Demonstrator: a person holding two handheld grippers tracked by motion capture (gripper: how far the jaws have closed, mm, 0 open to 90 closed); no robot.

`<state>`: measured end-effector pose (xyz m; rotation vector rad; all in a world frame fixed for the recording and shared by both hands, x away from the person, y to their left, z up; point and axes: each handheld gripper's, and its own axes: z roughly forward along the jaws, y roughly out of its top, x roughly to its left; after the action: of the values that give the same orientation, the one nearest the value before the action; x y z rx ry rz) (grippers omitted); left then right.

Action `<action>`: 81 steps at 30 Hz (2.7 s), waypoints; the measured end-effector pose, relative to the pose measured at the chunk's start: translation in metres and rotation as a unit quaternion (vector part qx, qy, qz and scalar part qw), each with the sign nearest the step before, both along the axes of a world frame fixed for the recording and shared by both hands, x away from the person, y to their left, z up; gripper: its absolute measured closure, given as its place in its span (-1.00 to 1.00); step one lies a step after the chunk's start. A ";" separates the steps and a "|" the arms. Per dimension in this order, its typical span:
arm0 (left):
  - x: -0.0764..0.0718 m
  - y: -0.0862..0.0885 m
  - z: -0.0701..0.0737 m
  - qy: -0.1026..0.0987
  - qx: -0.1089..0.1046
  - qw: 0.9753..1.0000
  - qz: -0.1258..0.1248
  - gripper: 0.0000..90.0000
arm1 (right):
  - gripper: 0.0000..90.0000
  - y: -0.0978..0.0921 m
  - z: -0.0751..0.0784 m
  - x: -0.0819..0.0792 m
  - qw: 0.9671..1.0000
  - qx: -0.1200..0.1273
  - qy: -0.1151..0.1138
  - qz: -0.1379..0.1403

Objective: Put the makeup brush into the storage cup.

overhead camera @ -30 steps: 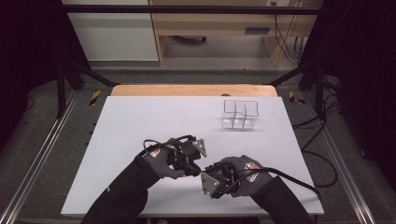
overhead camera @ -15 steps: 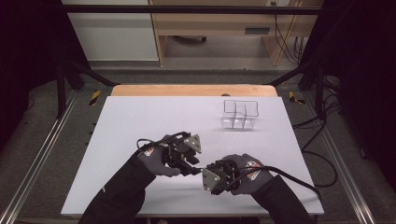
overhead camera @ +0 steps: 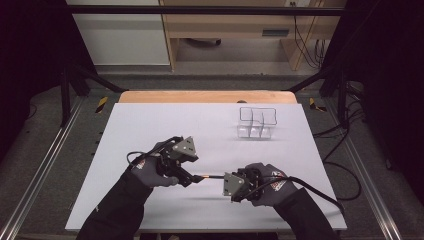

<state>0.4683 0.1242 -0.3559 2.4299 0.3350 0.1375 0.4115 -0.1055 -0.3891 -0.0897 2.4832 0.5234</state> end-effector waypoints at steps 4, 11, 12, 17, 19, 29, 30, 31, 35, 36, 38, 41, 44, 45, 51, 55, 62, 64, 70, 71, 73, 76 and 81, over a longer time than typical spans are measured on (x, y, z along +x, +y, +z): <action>0.000 0.009 -0.002 -0.006 -0.020 1.000 0.017 -0.44 | 0.88 -0.003 -0.002 0.002 1.000 0.005 0.005 -0.006; -0.004 0.025 -0.006 -0.017 -0.048 0.998 0.043 -0.55 | 0.88 -0.012 -0.005 0.005 0.999 0.018 0.013 -0.026; -0.005 0.027 -0.006 -0.019 -0.050 0.998 0.045 -0.56 | 0.88 -0.013 -0.005 0.005 0.999 0.019 0.012 -0.029; -0.009 0.037 -0.009 -0.027 -0.070 0.995 0.062 -0.61 | 0.88 -0.018 -0.007 0.005 0.999 0.031 0.017 -0.038; -0.011 0.041 -0.011 -0.032 -0.080 0.993 0.078 -0.64 | 0.88 -0.020 -0.007 0.005 0.998 0.040 0.020 -0.042; -0.016 0.055 -0.025 -0.033 -0.114 0.985 0.124 -0.65 | 0.88 -0.028 -0.013 0.006 0.995 0.069 0.029 -0.063; -0.017 0.056 -0.027 -0.032 -0.119 0.984 0.127 -0.65 | 0.88 -0.029 -0.013 0.006 0.995 0.071 0.028 -0.062; -0.017 0.056 -0.028 -0.032 -0.122 0.984 0.129 -0.65 | 0.88 -0.030 -0.013 0.006 0.995 0.077 0.028 -0.063; -0.019 0.057 -0.033 -0.033 -0.136 0.980 0.138 -0.67 | 0.88 -0.031 -0.013 0.006 0.993 0.095 0.028 -0.069; -0.019 0.058 -0.034 -0.035 -0.140 0.979 0.141 -0.67 | 0.88 -0.032 -0.013 0.007 0.992 0.100 0.027 -0.069; -0.020 0.059 -0.035 -0.036 -0.149 0.977 0.145 -0.68 | 0.88 -0.033 -0.012 0.007 0.991 0.111 0.028 -0.072; -0.021 0.060 -0.038 -0.038 -0.158 0.975 0.153 -0.68 | 0.88 -0.035 -0.013 0.008 0.988 0.132 0.030 -0.076; -0.022 0.059 -0.041 -0.036 -0.164 0.973 0.158 -0.69 | 0.88 -0.037 -0.013 0.008 0.985 0.150 0.032 -0.084; -0.022 0.059 -0.042 -0.037 -0.167 0.972 0.160 -0.70 | 0.88 -0.038 -0.014 0.009 0.983 0.157 0.031 -0.086; -0.022 0.060 -0.049 -0.037 -0.189 0.965 0.178 -0.70 | 0.88 -0.041 -0.016 0.009 0.977 0.187 0.034 -0.102; -0.023 0.060 -0.051 -0.038 -0.199 0.961 0.189 -0.70 | 0.88 -0.042 -0.018 0.010 0.971 0.206 0.041 -0.112; -0.025 0.056 -0.053 -0.036 -0.213 0.957 0.193 -0.71 | 0.88 -0.044 -0.021 0.010 0.959 0.248 0.049 -0.126; -0.025 0.054 -0.054 -0.037 -0.215 0.956 0.196 -0.71 | 0.88 -0.046 -0.022 0.010 0.954 0.264 0.056 -0.131; -0.025 0.051 -0.057 -0.035 -0.232 0.949 0.210 -0.71 | 0.88 -0.051 -0.024 0.011 0.940 0.301 0.075 -0.140; -0.025 0.050 -0.058 -0.035 -0.235 0.948 0.214 -0.71 | 0.88 -0.050 -0.024 0.011 0.939 0.305 0.075 -0.141; -0.026 0.049 -0.058 -0.037 -0.241 0.945 0.218 -0.71 | 0.88 -0.050 -0.025 0.012 0.936 0.313 0.078 -0.144; -0.026 0.049 -0.059 -0.034 -0.251 0.941 0.225 -0.71 | 0.88 -0.049 -0.027 0.012 0.932 0.321 0.081 -0.149; -0.027 0.047 -0.060 -0.032 -0.261 0.936 0.233 -0.71 | 0.88 -0.049 -0.030 0.014 0.925 0.334 0.089 -0.159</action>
<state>0.4412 0.1709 -0.4160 1.7830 0.8050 0.2932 0.4250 -0.1550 -0.4190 0.6428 2.2790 1.2345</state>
